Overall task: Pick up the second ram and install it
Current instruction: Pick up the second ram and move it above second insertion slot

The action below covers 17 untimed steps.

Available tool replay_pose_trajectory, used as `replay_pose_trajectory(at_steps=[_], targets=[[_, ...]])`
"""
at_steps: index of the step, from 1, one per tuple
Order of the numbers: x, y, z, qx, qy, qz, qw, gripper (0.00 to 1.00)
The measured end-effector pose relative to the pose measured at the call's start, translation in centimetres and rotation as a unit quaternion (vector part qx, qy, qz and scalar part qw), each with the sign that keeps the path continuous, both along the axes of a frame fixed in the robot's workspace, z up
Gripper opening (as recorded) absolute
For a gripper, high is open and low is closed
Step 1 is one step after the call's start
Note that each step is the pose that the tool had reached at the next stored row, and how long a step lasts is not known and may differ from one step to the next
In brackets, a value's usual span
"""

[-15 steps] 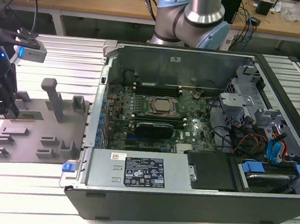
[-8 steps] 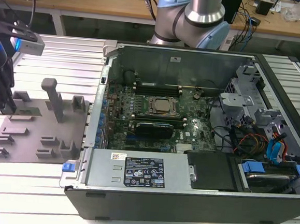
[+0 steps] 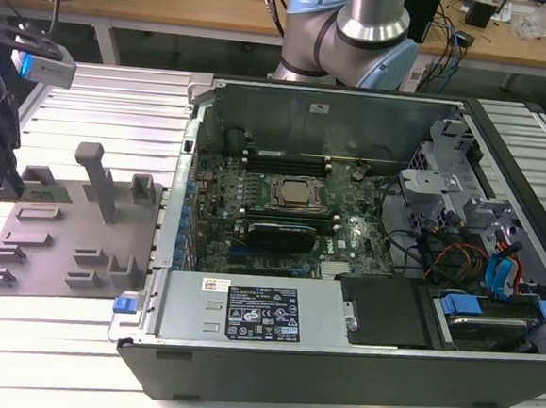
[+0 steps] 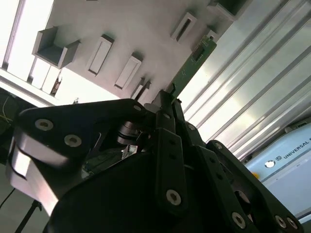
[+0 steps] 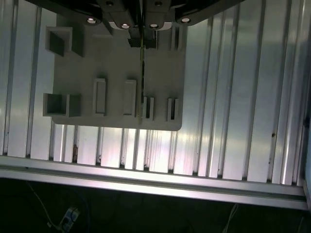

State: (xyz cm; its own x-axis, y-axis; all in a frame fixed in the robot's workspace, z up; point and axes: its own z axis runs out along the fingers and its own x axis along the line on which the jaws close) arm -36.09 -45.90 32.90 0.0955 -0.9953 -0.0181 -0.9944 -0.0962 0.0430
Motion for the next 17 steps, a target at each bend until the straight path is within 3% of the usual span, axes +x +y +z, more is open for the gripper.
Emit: replay_pose_trajectory(at_steps=[10, 17], targets=[[0.0, 0.00, 2.98, 0.0000, 0.0000, 0.000, 1.0000, 0.11], [0.0, 0.00, 4.20, 0.0000, 0.0000, 0.000, 1.0000, 0.11]])
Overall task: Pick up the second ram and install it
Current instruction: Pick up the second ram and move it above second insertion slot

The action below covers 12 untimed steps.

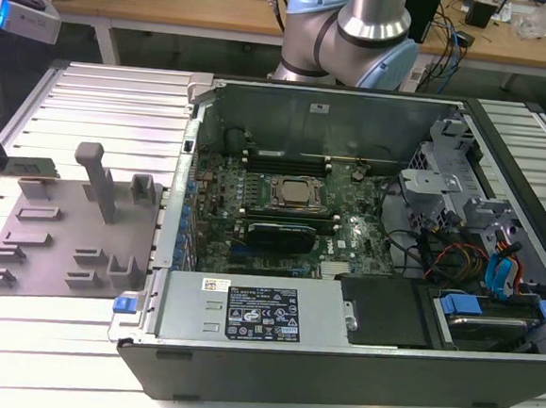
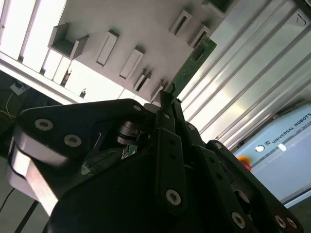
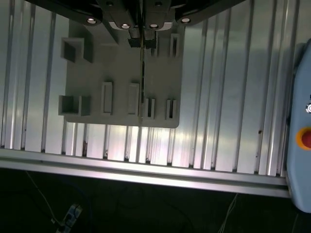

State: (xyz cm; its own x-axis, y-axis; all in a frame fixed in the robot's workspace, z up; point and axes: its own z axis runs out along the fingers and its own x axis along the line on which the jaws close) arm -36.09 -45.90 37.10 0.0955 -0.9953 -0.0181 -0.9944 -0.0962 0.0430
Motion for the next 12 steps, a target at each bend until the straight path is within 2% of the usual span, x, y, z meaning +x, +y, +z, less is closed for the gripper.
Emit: replay_pose_trajectory(at_steps=[7, 12], targets=[[0.0, 0.00, 1.22, 0.0000, 0.0000, 0.000, 1.0000, 0.11], [0.0, 0.00, 2.45, 0.0000, 0.0000, 0.000, 1.0000, 0.11]])
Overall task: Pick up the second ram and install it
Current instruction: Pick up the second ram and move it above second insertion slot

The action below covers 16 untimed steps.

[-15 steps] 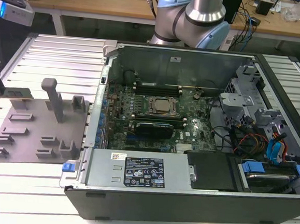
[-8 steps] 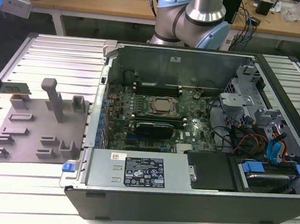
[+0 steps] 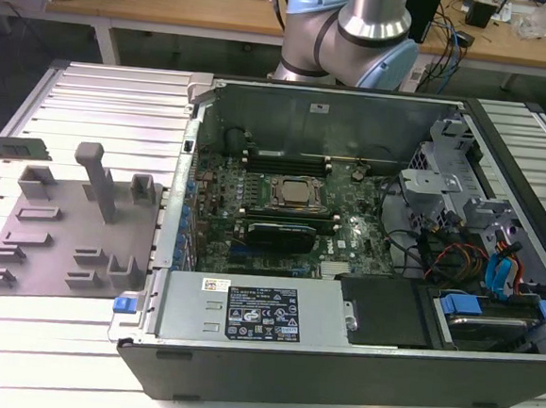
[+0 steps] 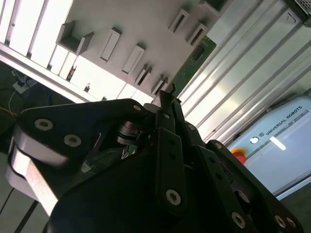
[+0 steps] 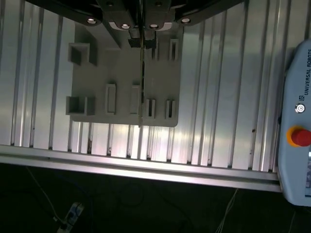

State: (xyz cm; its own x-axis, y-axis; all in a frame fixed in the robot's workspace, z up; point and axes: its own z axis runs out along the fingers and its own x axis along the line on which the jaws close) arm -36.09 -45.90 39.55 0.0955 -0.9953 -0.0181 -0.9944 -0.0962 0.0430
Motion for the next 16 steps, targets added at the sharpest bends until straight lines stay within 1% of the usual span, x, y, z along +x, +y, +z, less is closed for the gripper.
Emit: replay_pose_trajectory(at_steps=[2, 5, 8, 9, 10, 13, 14, 16], targets=[[0.0, 0.00, 0.59, 0.0000, 0.0000, 0.000, 1.0000, 0.11], [0.0, 0.00, 1.02, 0.0000, 0.0000, 0.000, 1.0000, 0.11], [0.0, 0.00, 1.67, 0.0002, 0.0000, 0.000, 1.0000, 0.11], [0.0, 0.00, 1.98, 0.0002, 0.0000, 0.000, 1.0000, 0.11], [0.0, 0.00, 2.47, 0.0002, 0.0000, 0.000, 1.0000, 0.11], [0.0, 0.00, 3.31, 0.0002, 0.0000, 0.000, 1.0000, 0.11], [0.0, 0.00, 3.54, 0.0002, 0.0000, 0.000, 1.0000, 0.11], [0.0, 0.00, 3.66, 0.0003, -0.0001, 0.000, 1.0000, 0.11]])
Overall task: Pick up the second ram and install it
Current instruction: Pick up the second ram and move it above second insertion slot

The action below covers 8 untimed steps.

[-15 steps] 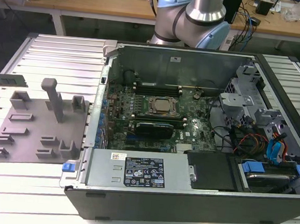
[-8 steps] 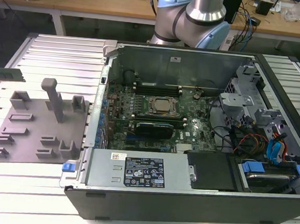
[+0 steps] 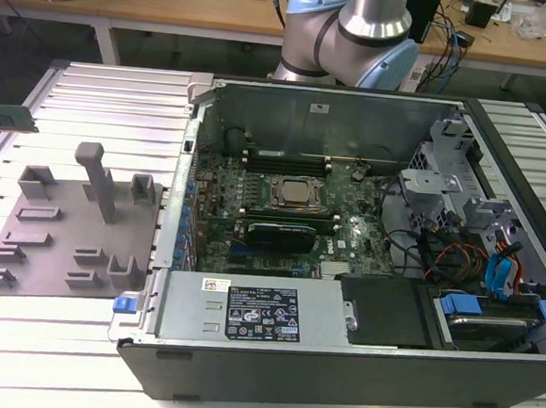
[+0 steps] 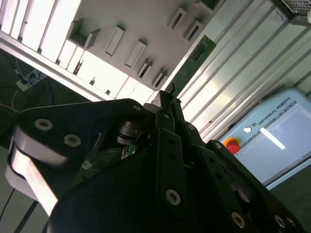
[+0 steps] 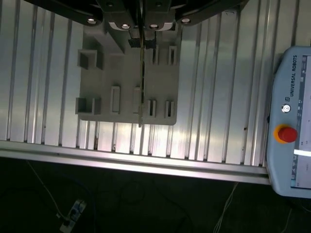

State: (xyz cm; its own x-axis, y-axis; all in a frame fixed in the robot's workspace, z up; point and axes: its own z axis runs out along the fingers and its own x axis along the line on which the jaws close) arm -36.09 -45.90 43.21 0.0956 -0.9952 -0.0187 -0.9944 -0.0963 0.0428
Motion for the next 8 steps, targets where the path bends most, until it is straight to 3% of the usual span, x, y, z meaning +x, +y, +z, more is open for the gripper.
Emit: replay_pose_trajectory(at_steps=[4, 8], targets=[[0.1, 0.00, 0.04, -0.0002, 0.0002, 0.000, 1.0000, 0.11], [2.4, 0.02, 0.01, -0.0001, 0.0002, 0.000, 1.0000, 0.11]])
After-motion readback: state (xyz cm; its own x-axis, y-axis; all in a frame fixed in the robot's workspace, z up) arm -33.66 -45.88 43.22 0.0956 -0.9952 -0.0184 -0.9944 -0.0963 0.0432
